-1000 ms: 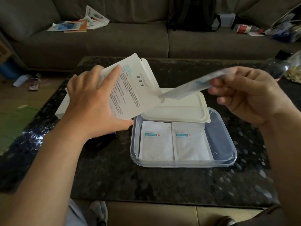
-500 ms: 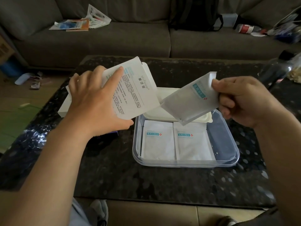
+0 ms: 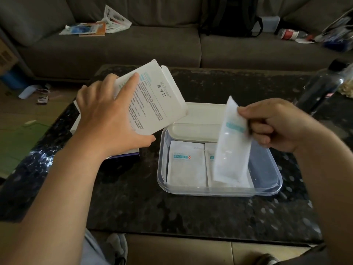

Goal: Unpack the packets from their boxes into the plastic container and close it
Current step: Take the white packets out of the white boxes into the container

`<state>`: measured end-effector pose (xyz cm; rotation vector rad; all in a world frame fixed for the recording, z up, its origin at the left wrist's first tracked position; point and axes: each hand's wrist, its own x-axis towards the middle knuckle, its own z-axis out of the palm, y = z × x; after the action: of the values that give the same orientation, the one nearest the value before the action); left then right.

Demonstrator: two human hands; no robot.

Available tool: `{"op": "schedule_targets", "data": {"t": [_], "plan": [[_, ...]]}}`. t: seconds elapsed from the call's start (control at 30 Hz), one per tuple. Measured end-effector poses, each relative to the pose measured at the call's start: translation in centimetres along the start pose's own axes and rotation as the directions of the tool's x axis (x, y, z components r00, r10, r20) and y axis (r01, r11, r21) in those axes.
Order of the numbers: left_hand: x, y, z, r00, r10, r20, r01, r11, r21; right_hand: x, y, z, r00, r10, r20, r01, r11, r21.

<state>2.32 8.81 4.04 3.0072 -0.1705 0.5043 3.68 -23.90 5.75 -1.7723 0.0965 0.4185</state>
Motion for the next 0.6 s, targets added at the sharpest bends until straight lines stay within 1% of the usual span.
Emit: {"op": "schedule_targets", "data": {"t": [0.1, 0.2, 0.27, 0.3, 0.33, 0.4, 0.5, 0.6], "plan": [[0.0, 0.2, 0.1, 1.000, 0.012, 0.000, -0.012, 1.000, -0.013, 1.3, 1.5, 2.5, 0.999, 0.008, 0.049, -0.001, 0.989, -0.147], [-0.1, 0.2, 0.0, 1.000, 0.012, -0.005, -0.012, 1.000, -0.026, 2.6, 2.6, 5.2, 0.998, 0.052, -0.035, -0.060, 0.946, -0.318], [-0.2, 0.3, -0.1, 1.000, 0.011, -0.002, -0.011, 0.999, -0.037, 3.1, 3.0, 6.5, 0.997, 0.021, -0.078, -0.054, 0.896, -0.440], [-0.2, 0.3, -0.1, 1.000, 0.010, 0.003, -0.010, 0.999, -0.043, 3.2, 3.2, 6.9, 0.997, -0.022, -0.075, -0.023, 0.834, -0.552], [-0.2, 0.3, -0.1, 1.000, 0.010, 0.008, -0.010, 0.999, -0.049, 3.3, 3.6, 7.0, 0.997, -0.073, -0.041, 0.027, 0.744, -0.668], [-0.2, 0.3, -0.1, 1.000, 0.015, 0.012, -0.015, 0.998, -0.055, 3.2, 4.1, 6.8, 0.991, -0.120, 0.058, 0.116, 0.562, -0.819], [-0.1, 0.3, 0.1, 1.000, 0.030, 0.009, -0.029, 0.998, -0.063, 2.6, 4.7, 6.0, 0.982, -0.012, 0.187, 0.175, 0.414, -0.893], [-0.1, 0.5, 0.2, 0.999, 0.053, 0.013, -0.052, 0.996, -0.072, 2.4, 5.8, 6.1, 0.957, 0.103, 0.272, 0.230, 0.304, -0.924]]}}
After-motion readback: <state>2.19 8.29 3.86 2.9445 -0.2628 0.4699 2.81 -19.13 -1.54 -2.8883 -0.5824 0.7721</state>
